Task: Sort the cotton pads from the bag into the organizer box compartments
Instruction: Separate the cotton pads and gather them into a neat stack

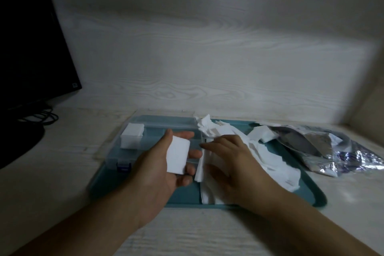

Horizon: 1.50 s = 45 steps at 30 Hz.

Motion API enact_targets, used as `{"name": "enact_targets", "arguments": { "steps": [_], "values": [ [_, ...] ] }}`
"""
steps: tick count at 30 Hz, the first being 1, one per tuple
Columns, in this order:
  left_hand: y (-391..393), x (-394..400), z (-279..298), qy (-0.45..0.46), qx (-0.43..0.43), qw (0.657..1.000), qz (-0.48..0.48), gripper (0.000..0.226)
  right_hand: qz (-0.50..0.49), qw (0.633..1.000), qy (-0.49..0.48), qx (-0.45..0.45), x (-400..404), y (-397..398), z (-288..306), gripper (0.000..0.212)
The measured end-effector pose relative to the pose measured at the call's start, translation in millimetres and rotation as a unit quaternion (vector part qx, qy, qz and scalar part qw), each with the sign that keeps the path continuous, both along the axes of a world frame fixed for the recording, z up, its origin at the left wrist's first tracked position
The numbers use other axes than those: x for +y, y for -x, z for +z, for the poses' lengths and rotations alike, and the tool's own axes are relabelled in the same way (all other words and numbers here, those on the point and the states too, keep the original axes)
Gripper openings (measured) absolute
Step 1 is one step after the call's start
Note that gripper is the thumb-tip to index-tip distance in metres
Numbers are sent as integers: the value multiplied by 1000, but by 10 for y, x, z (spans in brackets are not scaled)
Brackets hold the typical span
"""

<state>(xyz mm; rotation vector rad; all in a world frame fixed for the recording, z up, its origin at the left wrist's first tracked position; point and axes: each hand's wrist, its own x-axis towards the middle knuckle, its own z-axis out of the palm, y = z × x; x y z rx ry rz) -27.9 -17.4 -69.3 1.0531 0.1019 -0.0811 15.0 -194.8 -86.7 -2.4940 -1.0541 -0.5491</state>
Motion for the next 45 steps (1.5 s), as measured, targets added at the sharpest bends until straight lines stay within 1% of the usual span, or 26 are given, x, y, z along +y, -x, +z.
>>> {"name": "enact_targets", "arguments": {
  "steps": [2, 4, 6, 8, 10, 12, 14, 16, 18, 19, 20, 21, 22, 23, 24, 26, 28, 30, 34, 37, 39, 42, 45],
  "values": [
    [-5, 15, -18, -6, -1, 1000, 1, 46, -5, 998, -27, -53, -28, -30, 27, 32],
    [-9, 26, -44, -17, -6, 1000, -5, 45, -17, 994, -101, -46, -61, -9, 103, 15],
    [-9, 28, -66, -36, -21, 999, -16, 41, -15, 982, -187, 27, -101, 2, 165, 17],
    [-2, 25, -79, -61, -41, 997, -16, 40, 14, 964, -242, 112, -135, -2, 222, 22],
    [22, 18, -80, -78, -55, 995, -9, 38, 32, 953, -270, 134, -153, 12, 281, 23],
    [48, -1, -80, -75, -62, 995, -9, 39, 34, 942, -299, 147, -154, 27, 330, 20],
    [45, -41, -95, -56, -58, 997, -16, 48, 51, 913, -357, 190, -111, 70, 352, 18],
    [28, -97, -109, -27, -32, 998, -37, 57, 60, 898, -378, 215, 2, 133, 336, 18],
    [32, -160, -98, 21, 9, 997, -73, 65, 41, 897, -371, 237, 133, 184, 241, 17],
    [48, -184, -89, 44, 25, 995, -91, 65, 20, 896, -368, 249, 205, 220, 190, 14],
    [62, -202, -86, 62, 35, 992, -103, 63, -7, 911, -348, 221, 238, 234, 128, 10],
    [68, -206, -90, 76, 40, 991, -107, 60, -30, 943, -298, 143, 239, 239, 94, 6],
    [76, -199, -94, 88, 44, 990, -103, 57, -40, 969, -235, 59, 224, 245, 92, 11],
    [72, -187, -102, 96, 46, 990, -96, 55, -31, 981, -194, 8, 182, 244, 101, 20],
    [65, -175, -104, 99, 43, 990, -90, 52, -11, 984, -180, 8, 135, 246, 129, 29],
    [66, -148, -97, 90, 29, 992, -81, 48, 35, 987, -152, 40, 48, 269, 194, 51],
    [73, -129, -93, 71, 13, 995, -71, 49, 65, 993, -83, 59, 9, 291, 211, 76],
    [81, -121, -94, 60, -3, 994, -88, 49, 72, 994, -44, 65, 34, 302, 191, 92],
    [67, -114, -131, 65, -10, 993, -99, 57, 73, 995, -62, 38, 76, 299, 139, 92],
    [82, -78, -111, 65, -17, 990, -125, 62, 65, 988, -111, 81, 58, 305, 157, 91],
    [94, -60, -89, 62, -24, 990, -124, 55, 58, 986, -126, 95, 46, 300, 162, 91],
    [88, -57, -97, 41, -34, 994, -98, 44, 50, 988, -116, 88, 42, 288, 143, 90],
    [104, -73, -101, 28, -38, 996, -72, 40, 48, 989, -113, 88, 55, 302, 126, 90]
  ]
}}
